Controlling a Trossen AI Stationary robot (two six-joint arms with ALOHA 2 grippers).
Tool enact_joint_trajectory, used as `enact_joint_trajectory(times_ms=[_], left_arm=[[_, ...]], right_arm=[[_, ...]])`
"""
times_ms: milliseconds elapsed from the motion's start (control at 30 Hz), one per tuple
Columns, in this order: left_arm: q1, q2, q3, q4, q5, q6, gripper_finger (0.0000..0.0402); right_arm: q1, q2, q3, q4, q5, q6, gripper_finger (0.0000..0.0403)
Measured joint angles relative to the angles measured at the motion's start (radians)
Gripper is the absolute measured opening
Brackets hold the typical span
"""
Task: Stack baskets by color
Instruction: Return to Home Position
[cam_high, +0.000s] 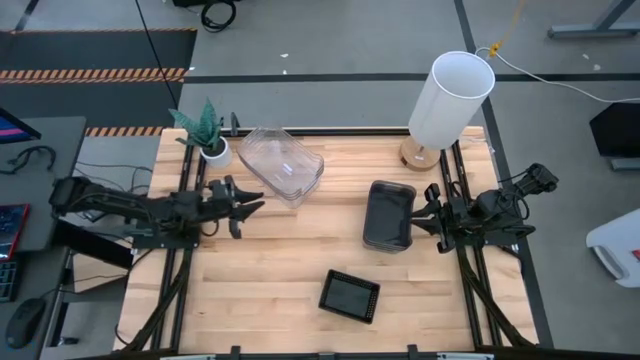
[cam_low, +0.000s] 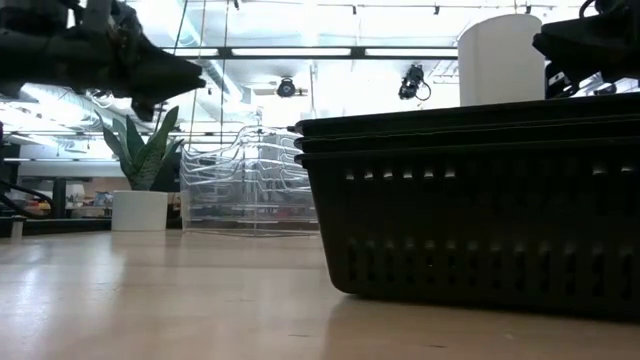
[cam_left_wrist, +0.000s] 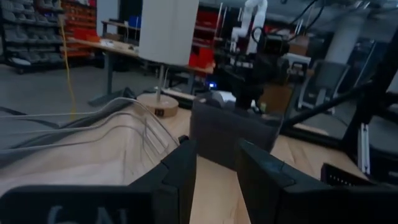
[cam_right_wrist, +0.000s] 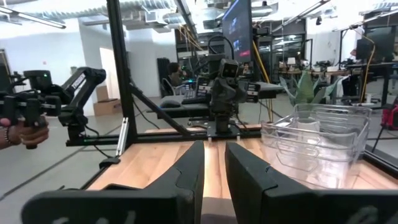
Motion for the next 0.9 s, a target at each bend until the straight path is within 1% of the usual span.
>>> enact_joint_trajectory(times_ms=[133, 267, 367, 567, 767, 900], left_arm=[[0.002, -0.092, -0.043, -0.015, 0.001, 0.0, 0.0116], [0.002, -0.154, -0.086, -0.032, -0.003, -0.004, 0.0116], [0.002, -0.184, -0.087, -0.098, -0.005, -0.014, 0.0116], [-0.005, -0.185, -0.087, -0.134, 0.004, -0.039, 0.0116], [-0.045, -0.184, -0.088, -0.264, 0.023, -0.088, 0.0116], [-0.076, -0.186, -0.088, -0.258, 0.004, -0.075, 0.0116]], right_arm=[[0.0, 0.0, 0.0, -0.002, -0.011, 0.002, 0.0071], [0.0, 0.0, 0.0, -0.002, -0.014, 0.006, 0.0071], [0.0, 0.0, 0.0, -0.003, -0.015, 0.006, 0.0071], [0.0, 0.0, 0.0, 0.005, -0.005, 0.006, 0.0071], [0.0, 0.0, 0.0, 0.033, -0.004, -0.011, 0.0071], [0.0, 0.0, 0.0, 0.033, -0.001, -0.049, 0.0071]])
